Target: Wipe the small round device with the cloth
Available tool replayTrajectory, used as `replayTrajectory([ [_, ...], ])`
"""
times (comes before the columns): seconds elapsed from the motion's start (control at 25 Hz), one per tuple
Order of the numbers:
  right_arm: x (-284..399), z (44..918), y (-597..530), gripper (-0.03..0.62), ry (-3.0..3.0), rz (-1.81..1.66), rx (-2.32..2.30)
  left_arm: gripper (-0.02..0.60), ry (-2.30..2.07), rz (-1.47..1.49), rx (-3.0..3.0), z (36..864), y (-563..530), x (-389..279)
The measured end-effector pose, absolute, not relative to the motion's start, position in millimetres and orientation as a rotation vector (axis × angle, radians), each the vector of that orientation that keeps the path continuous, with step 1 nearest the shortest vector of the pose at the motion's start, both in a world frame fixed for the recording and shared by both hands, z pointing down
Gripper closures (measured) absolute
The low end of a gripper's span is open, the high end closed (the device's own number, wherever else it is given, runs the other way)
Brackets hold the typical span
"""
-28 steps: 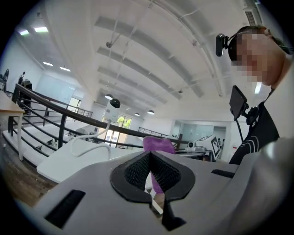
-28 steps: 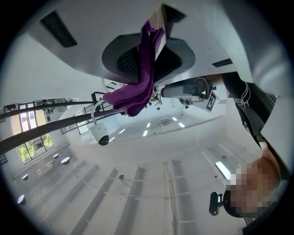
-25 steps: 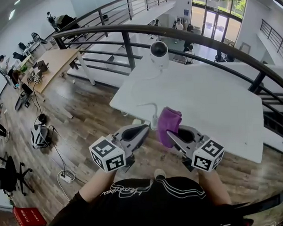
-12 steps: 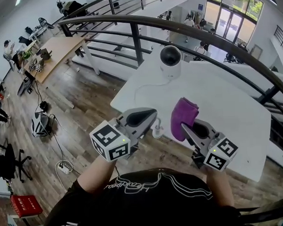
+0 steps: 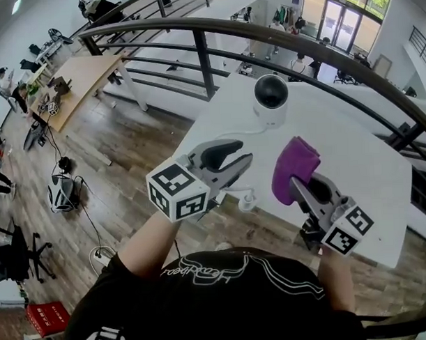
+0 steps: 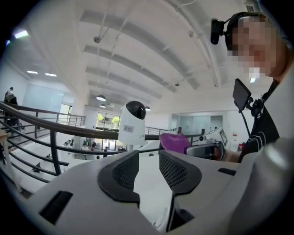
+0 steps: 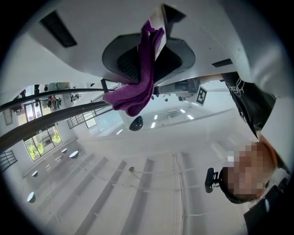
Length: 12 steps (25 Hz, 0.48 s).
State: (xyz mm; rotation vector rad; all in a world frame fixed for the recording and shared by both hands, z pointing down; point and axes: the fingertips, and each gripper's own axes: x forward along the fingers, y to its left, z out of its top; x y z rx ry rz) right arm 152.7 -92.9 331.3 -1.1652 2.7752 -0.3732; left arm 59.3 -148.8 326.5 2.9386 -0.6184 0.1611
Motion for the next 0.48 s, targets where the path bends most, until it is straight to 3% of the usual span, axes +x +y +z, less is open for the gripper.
replayTrajectory([
  [0.2, 160.0, 316.1, -105.5, 0.531, 2.736, -0.347, -1.209, 0.428, -0.576, 0.221, 2.969, 330.5, -178.0, 68.1],
  [0.48, 160.8, 269.6, -124.2, 0.531, 2.716, -0.202, -1.192, 0.428, -0.525, 0.231, 2.962, 332.9, -202.9, 75.3],
])
